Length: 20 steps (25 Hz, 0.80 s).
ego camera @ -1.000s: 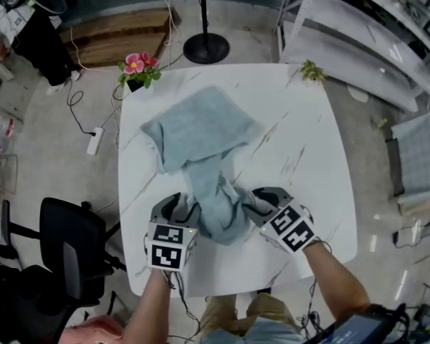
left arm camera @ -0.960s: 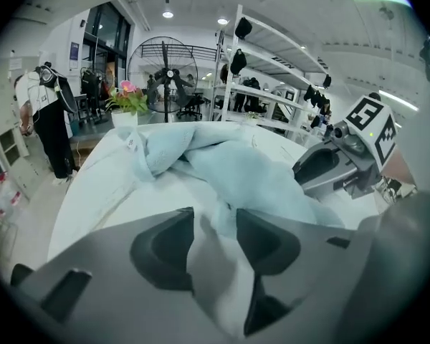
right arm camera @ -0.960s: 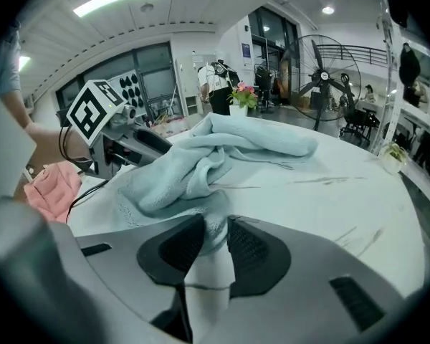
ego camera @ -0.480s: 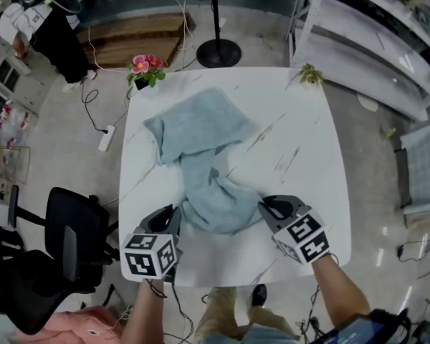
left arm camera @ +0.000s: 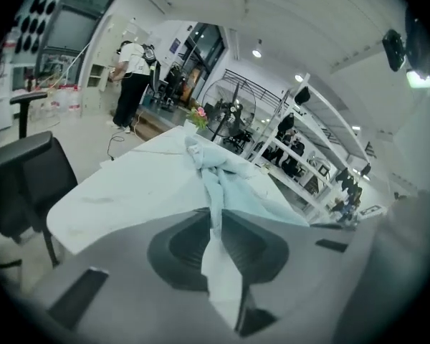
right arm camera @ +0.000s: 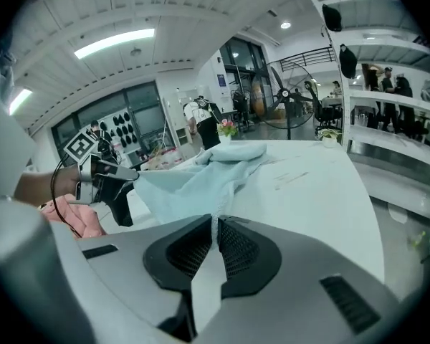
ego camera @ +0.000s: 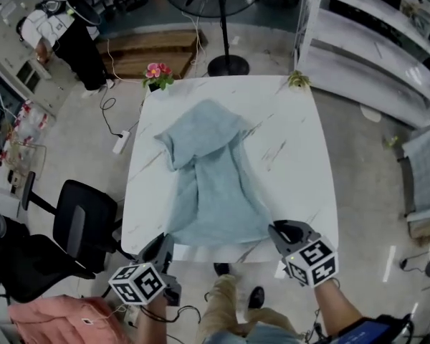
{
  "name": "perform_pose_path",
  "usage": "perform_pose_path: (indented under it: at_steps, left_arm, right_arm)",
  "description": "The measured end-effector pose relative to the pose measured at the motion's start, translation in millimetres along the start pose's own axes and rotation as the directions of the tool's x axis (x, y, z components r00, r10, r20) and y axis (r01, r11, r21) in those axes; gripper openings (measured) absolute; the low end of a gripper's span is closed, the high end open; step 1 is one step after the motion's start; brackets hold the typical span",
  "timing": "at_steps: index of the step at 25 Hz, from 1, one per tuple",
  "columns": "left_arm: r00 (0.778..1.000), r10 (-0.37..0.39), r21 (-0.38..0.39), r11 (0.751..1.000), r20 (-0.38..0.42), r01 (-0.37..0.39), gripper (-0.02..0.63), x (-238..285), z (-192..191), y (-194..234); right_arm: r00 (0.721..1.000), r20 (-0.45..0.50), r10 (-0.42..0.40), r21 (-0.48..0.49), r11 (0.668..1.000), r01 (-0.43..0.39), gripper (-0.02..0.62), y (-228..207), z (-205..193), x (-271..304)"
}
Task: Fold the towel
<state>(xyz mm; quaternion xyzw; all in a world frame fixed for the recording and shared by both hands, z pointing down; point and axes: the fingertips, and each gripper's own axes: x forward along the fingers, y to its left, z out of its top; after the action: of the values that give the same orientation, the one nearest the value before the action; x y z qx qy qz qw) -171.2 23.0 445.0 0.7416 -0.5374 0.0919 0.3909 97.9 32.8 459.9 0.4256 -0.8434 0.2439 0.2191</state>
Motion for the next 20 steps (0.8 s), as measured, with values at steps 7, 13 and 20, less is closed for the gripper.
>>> perform_pose_path:
  at_steps: [7, 13, 20]
  left_arm:
    - [0.999, -0.022, -0.085, 0.996, 0.043, 0.025, 0.051, -49, -71, -31]
    - [1.000, -0.003, -0.112, 0.994, 0.007, 0.004, 0.054, -51, -139, -27]
    - [0.998, 0.003, -0.077, 0.997, 0.061, 0.002, 0.166, -60, -114, -30]
  right_arm:
    - [0.999, -0.025, -0.035, 0.001, 0.999, 0.035, 0.044, 12, -52, -53]
    - [0.995, -0.070, -0.065, -0.034, 0.997, 0.063, 0.044, 10, -101, -62]
    - [0.998, -0.069, 0.012, -0.052, 0.999, -0.016, 0.193, 28, -93, -64]
